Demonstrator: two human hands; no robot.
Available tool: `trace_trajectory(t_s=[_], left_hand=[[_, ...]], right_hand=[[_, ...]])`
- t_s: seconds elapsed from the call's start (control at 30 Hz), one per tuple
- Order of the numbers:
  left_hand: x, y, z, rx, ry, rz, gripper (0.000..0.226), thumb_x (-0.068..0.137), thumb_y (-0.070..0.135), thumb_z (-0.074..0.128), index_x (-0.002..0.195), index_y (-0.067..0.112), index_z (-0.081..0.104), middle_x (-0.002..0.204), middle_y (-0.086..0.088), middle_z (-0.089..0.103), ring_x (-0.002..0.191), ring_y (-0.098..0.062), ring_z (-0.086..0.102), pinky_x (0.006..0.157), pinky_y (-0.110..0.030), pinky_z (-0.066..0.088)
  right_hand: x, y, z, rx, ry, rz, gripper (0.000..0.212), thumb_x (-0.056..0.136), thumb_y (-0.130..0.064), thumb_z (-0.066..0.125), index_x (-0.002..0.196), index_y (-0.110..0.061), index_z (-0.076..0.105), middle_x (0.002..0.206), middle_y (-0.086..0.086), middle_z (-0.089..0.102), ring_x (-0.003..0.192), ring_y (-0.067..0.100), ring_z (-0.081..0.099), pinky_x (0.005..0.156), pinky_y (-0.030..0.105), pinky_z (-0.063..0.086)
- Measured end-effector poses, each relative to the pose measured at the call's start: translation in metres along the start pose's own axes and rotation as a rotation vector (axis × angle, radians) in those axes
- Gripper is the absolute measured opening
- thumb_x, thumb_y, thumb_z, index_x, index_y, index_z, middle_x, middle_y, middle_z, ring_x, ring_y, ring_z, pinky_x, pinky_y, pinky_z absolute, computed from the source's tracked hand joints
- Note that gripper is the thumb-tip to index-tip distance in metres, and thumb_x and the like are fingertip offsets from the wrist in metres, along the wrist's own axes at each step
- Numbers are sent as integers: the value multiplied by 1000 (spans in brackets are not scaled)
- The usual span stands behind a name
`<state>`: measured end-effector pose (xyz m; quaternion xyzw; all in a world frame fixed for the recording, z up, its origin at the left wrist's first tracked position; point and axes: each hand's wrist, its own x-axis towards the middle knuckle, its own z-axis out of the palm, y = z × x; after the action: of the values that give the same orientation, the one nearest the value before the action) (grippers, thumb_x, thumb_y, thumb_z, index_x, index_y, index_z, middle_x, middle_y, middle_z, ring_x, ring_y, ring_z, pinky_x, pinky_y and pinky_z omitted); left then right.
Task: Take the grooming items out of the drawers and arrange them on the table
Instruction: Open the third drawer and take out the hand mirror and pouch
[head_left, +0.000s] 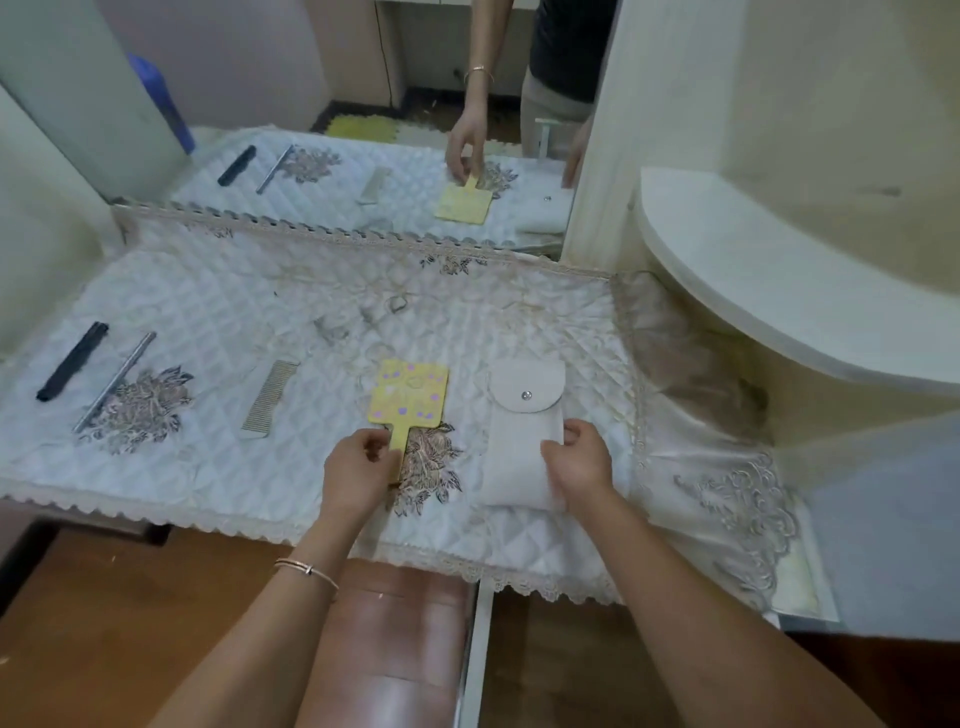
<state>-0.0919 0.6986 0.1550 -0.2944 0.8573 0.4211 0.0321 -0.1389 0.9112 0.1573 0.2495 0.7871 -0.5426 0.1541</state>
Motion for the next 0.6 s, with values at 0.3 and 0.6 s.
trace_trajectory(t_s=[0.3, 0.6], left_hand=[[-99, -26, 27, 177, -331, 493, 27, 88, 19, 53, 112, 11, 62, 110, -2, 63, 101, -14, 55, 85, -19, 36], [-194, -85, 62, 389, -538, 636, 29, 95, 26, 42, 121, 25, 55, 118, 13, 55, 108, -7, 54, 89, -16, 38]], right_hand=[[-82, 62, -52, -125, 105, -275, 30, 86, -6, 57, 115, -12, 58, 98, -3, 59, 88, 9, 55, 81, 14, 44], [-174, 222, -133, -643, 1, -192, 24, 88, -22, 57, 109, -13, 63, 108, 4, 64, 98, 19, 58, 88, 30, 46]])
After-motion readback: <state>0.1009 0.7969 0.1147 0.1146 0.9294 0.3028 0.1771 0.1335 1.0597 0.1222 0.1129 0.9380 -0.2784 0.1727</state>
